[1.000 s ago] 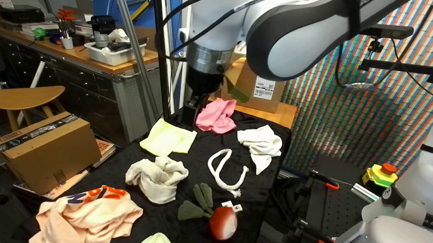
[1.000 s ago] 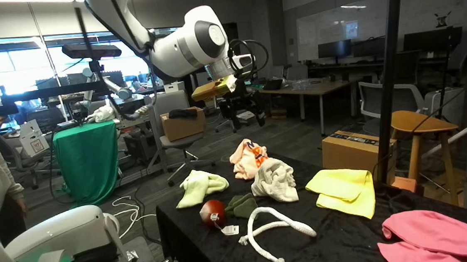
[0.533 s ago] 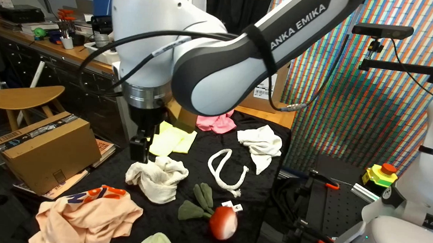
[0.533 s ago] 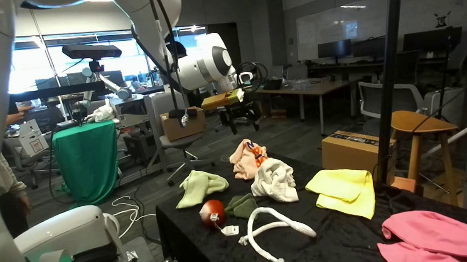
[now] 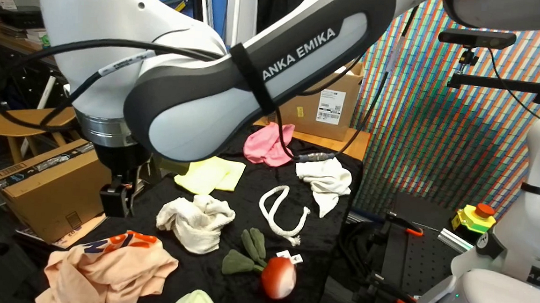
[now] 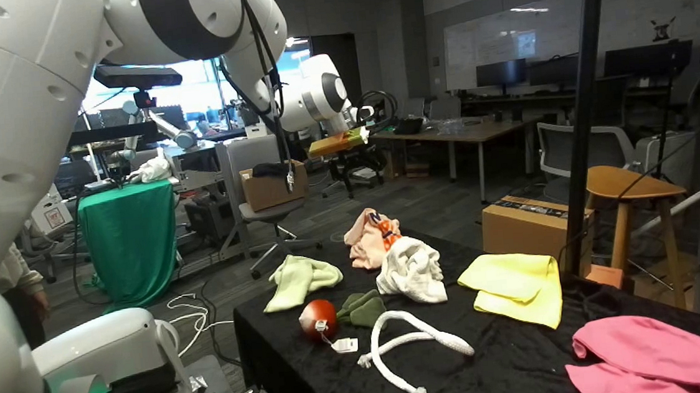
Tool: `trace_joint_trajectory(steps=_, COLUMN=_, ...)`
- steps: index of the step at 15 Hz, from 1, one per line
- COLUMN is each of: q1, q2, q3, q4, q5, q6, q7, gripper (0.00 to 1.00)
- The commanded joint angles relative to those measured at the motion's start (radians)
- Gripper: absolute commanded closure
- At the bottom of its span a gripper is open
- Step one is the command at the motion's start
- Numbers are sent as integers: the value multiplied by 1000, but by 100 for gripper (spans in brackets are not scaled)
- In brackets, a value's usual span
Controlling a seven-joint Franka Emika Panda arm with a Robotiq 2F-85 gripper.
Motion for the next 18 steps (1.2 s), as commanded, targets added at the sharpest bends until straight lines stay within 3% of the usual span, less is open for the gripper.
trace_joint_trajectory(steps=1, q1=53, q2=119, q3=-47, q4=115, q5=-8, q6=95, q7=-4, gripper=0)
trace_joint_trajectory(steps=8, q1=90, q2=255, q3=-103, q4=147, q5=14, q6=307, q7=-4, gripper=0)
trace_joint_trajectory(steps=18, q1=88, q2=409, q3=-116, q4=283, q5=132, q6=304, q7=6, gripper=0)
